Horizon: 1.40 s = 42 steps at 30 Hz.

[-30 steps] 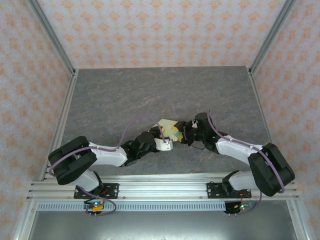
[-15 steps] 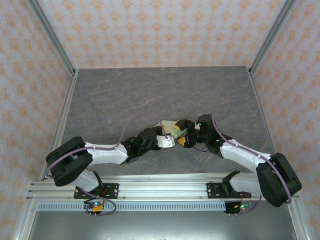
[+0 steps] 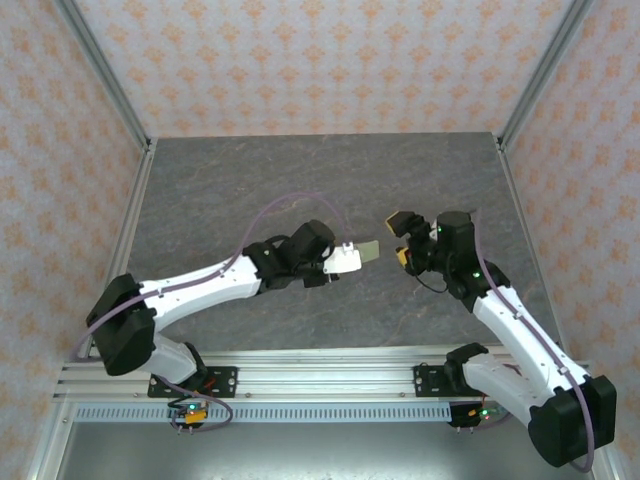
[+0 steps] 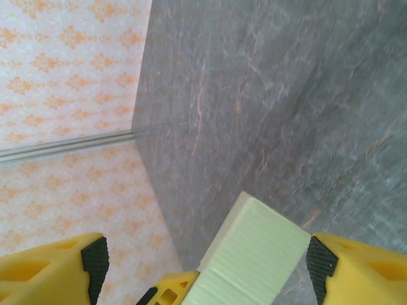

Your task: Fold the paper box

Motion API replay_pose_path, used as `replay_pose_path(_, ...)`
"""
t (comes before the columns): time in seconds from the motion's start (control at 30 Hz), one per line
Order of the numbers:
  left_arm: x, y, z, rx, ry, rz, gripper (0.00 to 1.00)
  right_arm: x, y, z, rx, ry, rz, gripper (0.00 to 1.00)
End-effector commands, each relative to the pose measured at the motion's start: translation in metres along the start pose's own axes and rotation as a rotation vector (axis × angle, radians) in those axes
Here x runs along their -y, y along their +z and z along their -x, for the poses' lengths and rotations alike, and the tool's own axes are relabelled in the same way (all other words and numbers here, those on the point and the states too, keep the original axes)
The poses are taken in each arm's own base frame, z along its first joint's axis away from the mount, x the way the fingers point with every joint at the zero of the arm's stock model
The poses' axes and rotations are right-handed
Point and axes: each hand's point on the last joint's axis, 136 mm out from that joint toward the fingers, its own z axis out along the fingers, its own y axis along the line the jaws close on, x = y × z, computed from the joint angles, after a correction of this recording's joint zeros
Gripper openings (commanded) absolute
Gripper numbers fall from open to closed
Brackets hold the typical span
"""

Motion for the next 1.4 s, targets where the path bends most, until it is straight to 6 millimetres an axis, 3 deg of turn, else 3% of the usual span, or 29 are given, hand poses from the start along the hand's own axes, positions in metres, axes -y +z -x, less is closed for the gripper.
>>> replay_pose_path(0.0, 0.04, 0.001, -0.05, -0.26, -0.017, -0.21, 0.43, 0.018, -0.003, 0.006, 0.028, -0.072, -0.086, 0.83)
replay_pose_path(0.13, 0.052, -0.003, -0.056, -0.303, -0.035, -0.279, 0.42, 0.023, 0.005, -0.01, -0.078, -0.072, -0.054, 0.83)
replay_pose_path(0.27, 0.05, -0.003, -0.054, -0.313, -0.026, -0.281, 0.47, 0.042, 0.012, -0.012, -0.09, -0.07, -0.096, 0.84)
replay_pose_path(0.5, 0.044, 0.014, -0.043, -0.326, 0.029, -0.309, 0.54, 0.044, 0.023, -0.014, -0.124, -0.065, -0.1, 0.84)
replay_pose_path(0.67, 0.041, 0.02, -0.034, -0.315, 0.051, -0.33, 0.55, 0.044, 0.019, -0.016, -0.136, -0.095, -0.115, 0.84)
replay_pose_path(0.83, 0.033, 0.01, -0.022, -0.24, 0.028, -0.282, 0.63, 0.053, 0.014, -0.019, -0.145, -0.123, -0.133, 0.84)
replay_pose_path(0.97, 0.019, -0.012, -0.008, -0.158, -0.008, -0.212, 0.7, 0.054, 0.012, -0.022, -0.167, -0.218, -0.141, 0.8)
replay_pose_path(1.17, -0.002, -0.071, 0.02, 0.078, -0.178, -0.088, 0.75, 0.046, 0.005, -0.011, -0.053, -0.574, -0.171, 0.68)
replay_pose_path(1.23, -0.006, -0.092, 0.02, 0.171, -0.283, -0.034, 0.85, 0.039, 0.008, -0.017, -0.057, -0.673, -0.164, 0.65)
replay_pose_path(1.27, -0.007, -0.101, 0.016, 0.216, -0.344, -0.007, 0.99, 0.036, 0.01, -0.022, -0.069, -0.714, -0.154, 0.65)
replay_pose_path(1.37, -0.023, -0.13, -0.009, 0.294, -0.547, 0.146, 1.0, 0.031, 0.016, -0.039, -0.103, -0.858, -0.123, 0.62)
